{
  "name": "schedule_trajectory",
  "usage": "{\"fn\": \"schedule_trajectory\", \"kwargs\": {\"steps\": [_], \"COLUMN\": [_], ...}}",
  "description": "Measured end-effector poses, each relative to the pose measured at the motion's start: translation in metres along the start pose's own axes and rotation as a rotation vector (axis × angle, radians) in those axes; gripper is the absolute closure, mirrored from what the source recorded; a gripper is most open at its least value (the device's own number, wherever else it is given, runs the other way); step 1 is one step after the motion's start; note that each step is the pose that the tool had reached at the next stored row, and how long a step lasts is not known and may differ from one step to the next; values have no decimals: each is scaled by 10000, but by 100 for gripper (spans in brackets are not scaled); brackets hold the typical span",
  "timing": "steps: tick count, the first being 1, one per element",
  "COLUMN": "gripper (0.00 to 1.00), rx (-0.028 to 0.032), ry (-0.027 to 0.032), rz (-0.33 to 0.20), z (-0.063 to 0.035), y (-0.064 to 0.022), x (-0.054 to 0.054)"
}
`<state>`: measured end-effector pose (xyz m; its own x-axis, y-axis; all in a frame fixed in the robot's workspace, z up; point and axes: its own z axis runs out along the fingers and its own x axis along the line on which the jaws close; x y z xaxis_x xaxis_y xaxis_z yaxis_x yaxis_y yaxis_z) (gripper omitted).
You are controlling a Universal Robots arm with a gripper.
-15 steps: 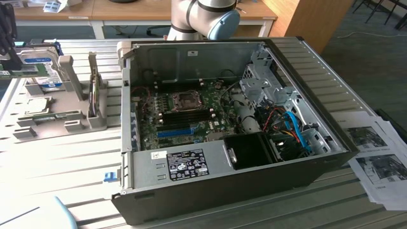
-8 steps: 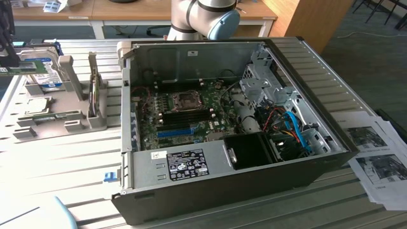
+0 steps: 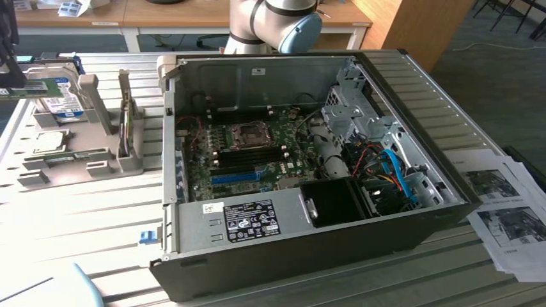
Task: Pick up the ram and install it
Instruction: 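Pick up the ram and move it above insertion slot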
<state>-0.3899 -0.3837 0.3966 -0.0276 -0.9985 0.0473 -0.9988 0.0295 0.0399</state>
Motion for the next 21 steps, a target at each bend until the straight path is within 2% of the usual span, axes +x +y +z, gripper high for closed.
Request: {"fn": "schedule_trajectory", "kwargs": {"steps": [6, 13, 21], "gripper": [89, 89, 89], "rx": [1, -1, 1], "ry": [0, 1, -1], "rz": [0, -1, 0], "z": [-59, -63, -64], "y": [2, -1, -61], "x": [3, 3, 1]}}
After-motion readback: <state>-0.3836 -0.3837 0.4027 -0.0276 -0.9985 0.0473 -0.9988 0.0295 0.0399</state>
